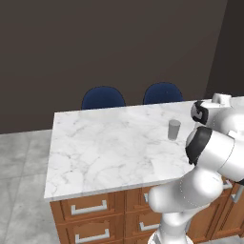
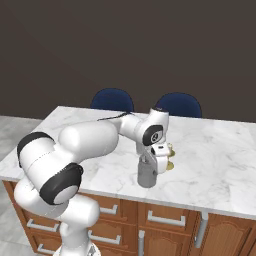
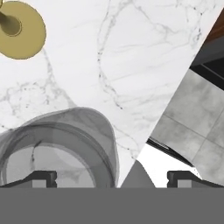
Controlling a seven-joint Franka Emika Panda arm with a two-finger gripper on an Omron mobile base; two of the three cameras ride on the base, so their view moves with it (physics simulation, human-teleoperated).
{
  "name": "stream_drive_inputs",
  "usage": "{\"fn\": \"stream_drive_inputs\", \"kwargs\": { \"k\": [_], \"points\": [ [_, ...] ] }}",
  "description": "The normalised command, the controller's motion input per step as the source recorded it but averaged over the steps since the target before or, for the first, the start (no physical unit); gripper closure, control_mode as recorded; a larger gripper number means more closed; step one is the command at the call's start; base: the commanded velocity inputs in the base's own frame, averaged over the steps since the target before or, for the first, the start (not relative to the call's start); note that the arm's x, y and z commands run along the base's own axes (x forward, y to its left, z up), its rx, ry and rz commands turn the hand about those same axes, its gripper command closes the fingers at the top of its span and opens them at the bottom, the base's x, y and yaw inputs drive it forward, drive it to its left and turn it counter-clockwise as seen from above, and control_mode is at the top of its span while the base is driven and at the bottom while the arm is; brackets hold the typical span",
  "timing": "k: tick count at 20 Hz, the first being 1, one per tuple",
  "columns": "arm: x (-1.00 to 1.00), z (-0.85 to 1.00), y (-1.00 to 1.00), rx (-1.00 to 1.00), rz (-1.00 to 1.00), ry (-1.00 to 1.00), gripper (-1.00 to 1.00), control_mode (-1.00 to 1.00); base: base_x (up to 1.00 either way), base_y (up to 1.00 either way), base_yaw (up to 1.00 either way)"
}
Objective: Pick the jar and candle from the dining table and place them in the open cabinet. Close the cabinet after placing the objects.
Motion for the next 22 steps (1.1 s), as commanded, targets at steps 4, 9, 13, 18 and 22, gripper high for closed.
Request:
{"fn": "stream_drive_inputs", "kwargs": {
  "k": [4, 9, 13, 18, 22],
  "points": [
    [0.00, -0.09, 0.00, 0.00, 0.00, 0.00, -1.00, -1.00, 0.00, 0.00, 0.00],
    [0.00, -0.16, 0.00, 0.00, 0.00, 0.00, -1.00, -1.00, 0.00, 0.00, 0.00],
    [0.00, -0.20, 0.00, 0.00, 0.00, 0.00, 1.00, -1.00, 0.00, 0.00, 0.00],
    [0.00, -0.14, 0.00, 0.00, 0.00, 0.00, 1.00, -1.00, 0.00, 0.00, 0.00],
    [0.00, -0.07, 0.00, 0.00, 0.00, 0.00, 1.00, -1.00, 0.00, 0.00, 0.00]
  ]
}}
